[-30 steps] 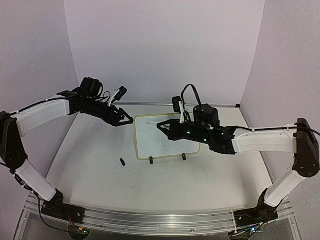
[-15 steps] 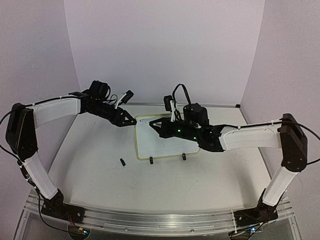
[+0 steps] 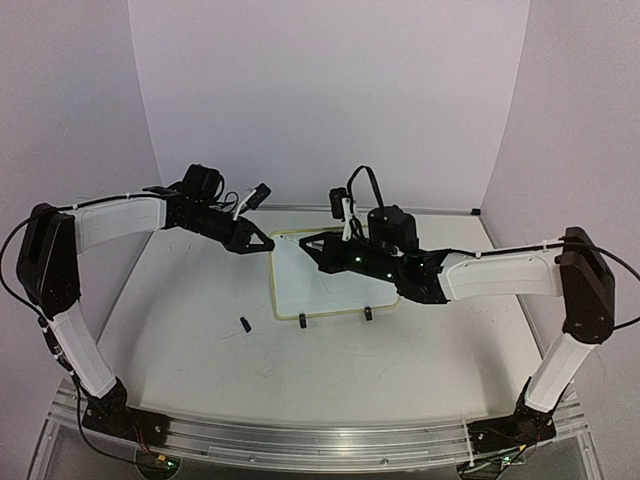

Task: Write a sentence on the whiteboard
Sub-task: Hold the whiteboard at the center of the board, then write a sentence on the whiteboard.

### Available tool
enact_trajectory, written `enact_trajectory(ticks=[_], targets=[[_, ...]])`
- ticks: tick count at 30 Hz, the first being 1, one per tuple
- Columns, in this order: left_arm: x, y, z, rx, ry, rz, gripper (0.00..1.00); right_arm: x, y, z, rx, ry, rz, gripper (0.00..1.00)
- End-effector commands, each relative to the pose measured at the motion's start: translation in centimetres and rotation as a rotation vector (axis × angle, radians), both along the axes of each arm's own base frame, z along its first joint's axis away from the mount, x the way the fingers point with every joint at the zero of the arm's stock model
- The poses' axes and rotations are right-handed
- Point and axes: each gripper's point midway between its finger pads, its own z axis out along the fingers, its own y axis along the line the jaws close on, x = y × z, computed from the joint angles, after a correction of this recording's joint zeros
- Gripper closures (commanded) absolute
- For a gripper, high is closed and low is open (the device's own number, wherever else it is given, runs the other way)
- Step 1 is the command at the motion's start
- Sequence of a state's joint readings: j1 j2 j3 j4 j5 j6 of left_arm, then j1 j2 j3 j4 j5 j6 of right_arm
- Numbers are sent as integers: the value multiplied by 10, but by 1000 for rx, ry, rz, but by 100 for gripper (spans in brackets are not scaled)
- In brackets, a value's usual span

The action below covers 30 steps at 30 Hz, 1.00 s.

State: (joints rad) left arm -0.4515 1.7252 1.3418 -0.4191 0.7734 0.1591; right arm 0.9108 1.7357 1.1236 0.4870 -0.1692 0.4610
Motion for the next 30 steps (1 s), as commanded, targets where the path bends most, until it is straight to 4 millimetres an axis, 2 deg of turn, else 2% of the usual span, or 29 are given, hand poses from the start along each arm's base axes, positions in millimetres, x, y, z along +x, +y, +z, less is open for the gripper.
enact_trajectory(ticks=[1,5,8,21,30], targets=[[4,-9,18,-43,-49,-42,87,2,7,8,30,-31,-2,100],[3,-9,14,-32,-55,-47,97,2,7,6,26,-30,-5,100],[2,-8,10,-25,-60,-52,100,3,7,4,23,-28,-8,100],[-6,-2,-7,27,-97,-91,100,7,8,-1,16,-21,-33,100],[-7,-1,-9,36,-94,-96,100,11,6,-6,12,-14,-65,100]])
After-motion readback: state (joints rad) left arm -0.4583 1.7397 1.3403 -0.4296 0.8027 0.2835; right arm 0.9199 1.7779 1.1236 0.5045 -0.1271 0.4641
